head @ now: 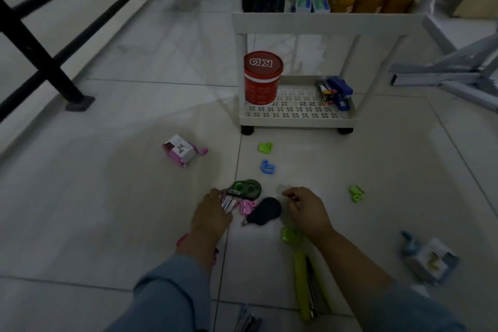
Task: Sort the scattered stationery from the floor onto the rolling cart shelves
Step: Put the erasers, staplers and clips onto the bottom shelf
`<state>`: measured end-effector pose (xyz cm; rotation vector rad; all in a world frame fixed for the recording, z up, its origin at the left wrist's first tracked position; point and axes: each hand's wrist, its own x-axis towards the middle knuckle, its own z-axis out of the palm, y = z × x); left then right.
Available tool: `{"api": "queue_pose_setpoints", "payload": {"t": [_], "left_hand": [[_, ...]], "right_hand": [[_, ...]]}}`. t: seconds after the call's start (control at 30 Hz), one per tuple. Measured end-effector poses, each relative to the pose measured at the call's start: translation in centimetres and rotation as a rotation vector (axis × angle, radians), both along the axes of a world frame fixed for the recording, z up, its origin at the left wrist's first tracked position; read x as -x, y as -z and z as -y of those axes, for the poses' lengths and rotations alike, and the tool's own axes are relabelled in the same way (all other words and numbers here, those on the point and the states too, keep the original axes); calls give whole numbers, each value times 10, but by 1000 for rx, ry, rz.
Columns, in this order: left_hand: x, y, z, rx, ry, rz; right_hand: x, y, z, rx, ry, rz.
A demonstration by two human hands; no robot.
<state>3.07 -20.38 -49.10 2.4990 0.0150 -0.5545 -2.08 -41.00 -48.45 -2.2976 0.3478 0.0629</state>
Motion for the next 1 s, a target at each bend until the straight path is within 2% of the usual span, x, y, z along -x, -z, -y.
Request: {"api": "queue_pose_setpoints", "payload": {"t": [0.07, 0.17, 0.27, 0.33, 0.4, 0.6, 0.67, 0.73, 0.77, 0.9, 1.0], "left_hand": [[-5, -5, 1, 25, -31, 37], [-10, -13, -2, 188, -183, 148], [-8, -30, 6, 355, -334, 208], [-6, -40, 19, 454, -371, 174], [-5, -47, 35, 495, -368, 145], [-10, -56, 77, 619, -391, 54], [-13, -58, 86, 677, -430, 4], [-17, -60, 91, 756, -452, -20], [-19, -63, 92, 787, -458, -20], [-31, -71, 95, 858, -461, -13], [-40, -69, 97, 887, -460, -16]], "right_hand": [[-6, -3, 2, 35, -73, -25], [-9, -14, 10, 116, -119, -140], [3, -41, 18, 222, -129, -444], [17, -62, 15, 250, -179, -725], [26, -67, 8, 332, -280, -881], [42, -30, -15, 427, -323, -908], [38, -34, -10, 315, -285, -969], [27, -46, 6, 37, -175, -1056], [20, -54, 16, -113, -101, -1027], [-6, -78, 65, -545, 191, -545], [-23, -87, 88, -986, 372, -306]]}}
